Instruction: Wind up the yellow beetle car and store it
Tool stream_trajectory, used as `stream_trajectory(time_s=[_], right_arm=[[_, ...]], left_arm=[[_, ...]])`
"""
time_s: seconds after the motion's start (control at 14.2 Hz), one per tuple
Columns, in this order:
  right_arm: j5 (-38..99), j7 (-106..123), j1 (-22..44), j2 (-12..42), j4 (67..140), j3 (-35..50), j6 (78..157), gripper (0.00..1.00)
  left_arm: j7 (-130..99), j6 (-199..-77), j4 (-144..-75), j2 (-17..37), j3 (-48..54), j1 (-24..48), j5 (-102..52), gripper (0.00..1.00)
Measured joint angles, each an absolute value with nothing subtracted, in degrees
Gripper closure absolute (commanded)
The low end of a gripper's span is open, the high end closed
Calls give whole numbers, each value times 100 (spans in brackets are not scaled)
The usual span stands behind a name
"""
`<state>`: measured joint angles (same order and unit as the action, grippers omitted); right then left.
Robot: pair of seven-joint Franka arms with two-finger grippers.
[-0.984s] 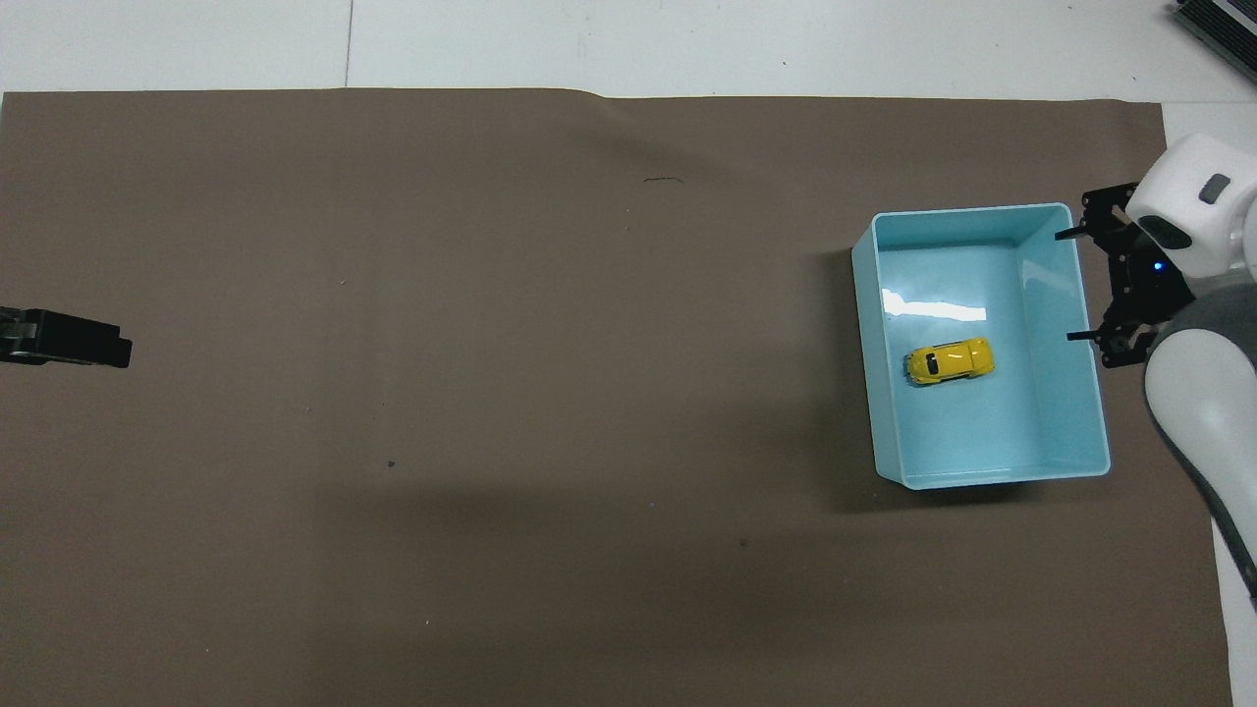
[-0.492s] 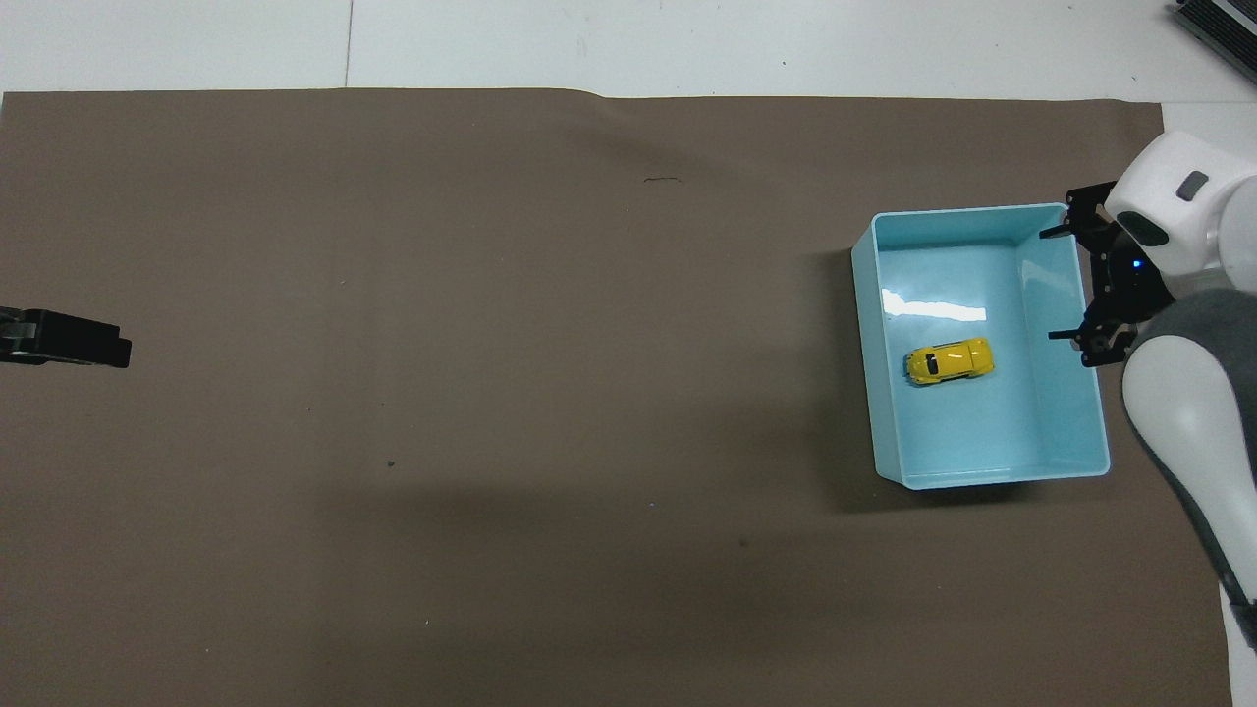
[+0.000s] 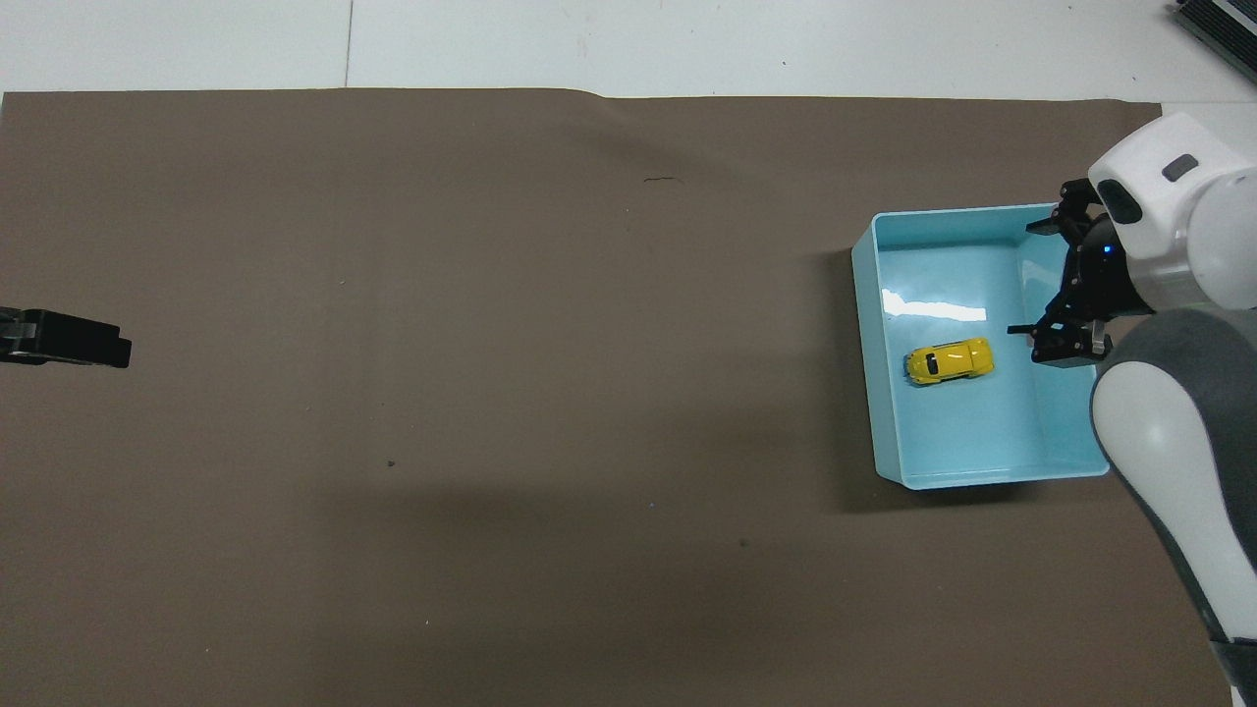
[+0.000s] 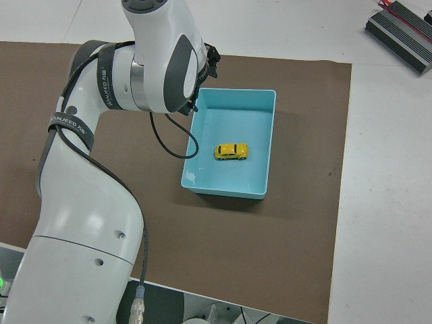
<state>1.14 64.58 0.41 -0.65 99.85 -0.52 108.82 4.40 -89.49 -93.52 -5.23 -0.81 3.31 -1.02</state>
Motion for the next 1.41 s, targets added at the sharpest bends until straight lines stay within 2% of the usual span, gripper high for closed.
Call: stream_trajectory(time_s=[0.35, 0.77, 1.05, 1.41], right_arm=[[114, 4146, 55, -126, 9572, -124, 10294, 0], [114, 3215, 55, -129, 9269, -192, 9800, 0], [114, 1680, 56, -131, 9091, -196, 9230, 0], [104, 496, 67, -133, 8951, -146, 9024, 0]], left_arm=[[440, -8949, -9351, -523, -81, 331, -102, 0], [440, -8949, -9351, -523, -81, 331, -102, 0], [440, -8949, -9351, -523, -81, 331, -102, 0], [440, -8949, -9351, -523, -81, 331, -102, 0]])
